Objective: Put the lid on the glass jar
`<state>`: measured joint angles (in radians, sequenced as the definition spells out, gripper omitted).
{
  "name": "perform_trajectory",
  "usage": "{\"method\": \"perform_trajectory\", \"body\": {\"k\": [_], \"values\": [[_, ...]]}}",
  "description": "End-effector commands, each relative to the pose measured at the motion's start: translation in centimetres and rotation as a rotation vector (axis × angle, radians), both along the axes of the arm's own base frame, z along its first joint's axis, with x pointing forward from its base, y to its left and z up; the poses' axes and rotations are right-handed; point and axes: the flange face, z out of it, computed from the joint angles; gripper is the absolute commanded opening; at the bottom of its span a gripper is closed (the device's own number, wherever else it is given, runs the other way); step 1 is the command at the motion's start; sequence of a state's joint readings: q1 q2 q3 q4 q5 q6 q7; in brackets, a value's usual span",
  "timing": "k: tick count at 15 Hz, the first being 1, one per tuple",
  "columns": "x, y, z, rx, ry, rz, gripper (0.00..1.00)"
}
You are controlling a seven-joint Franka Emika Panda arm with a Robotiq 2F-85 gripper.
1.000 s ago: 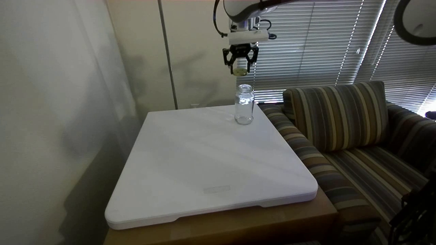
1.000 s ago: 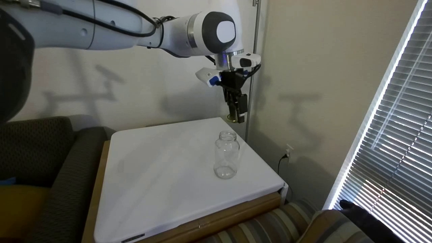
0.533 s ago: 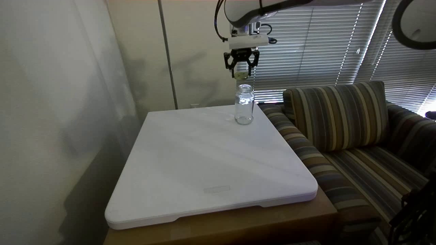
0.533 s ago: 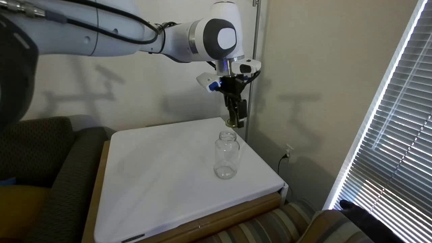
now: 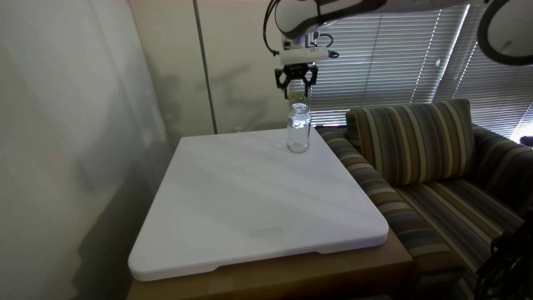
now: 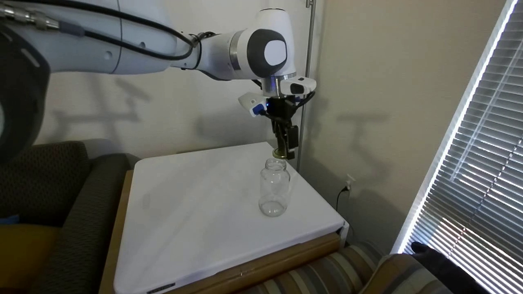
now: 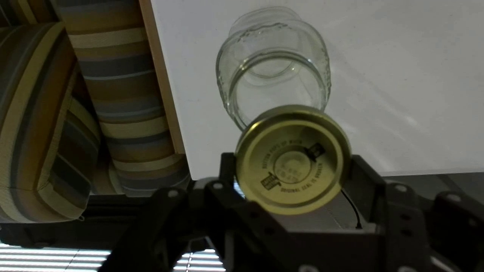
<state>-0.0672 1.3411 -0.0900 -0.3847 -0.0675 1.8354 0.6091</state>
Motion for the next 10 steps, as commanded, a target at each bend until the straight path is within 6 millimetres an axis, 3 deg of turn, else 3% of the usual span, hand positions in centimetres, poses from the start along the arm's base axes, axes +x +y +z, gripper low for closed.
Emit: {"method": "perform_trajectory", "body": {"k": [1, 2, 3, 7, 8, 10], "values": [[-0.1, -0.6, -0.6, 0.024, -0.008, -0.013, 0.47], [-0.1, -0.1, -0.5, 0.001, 0.006, -0.002, 0.47], [-0.1, -0.1, -0.5, 0.001, 0.006, -0.001, 0.72], [0.0, 0.2, -0.5, 0.000, 0.006, 0.003, 0.72], [0.0, 0.3, -0.5, 0.000, 0.006, 0.003, 0.47], [0.0, 0.4, -0.1, -0.001, 0.005, -0.037, 0.47]]}}
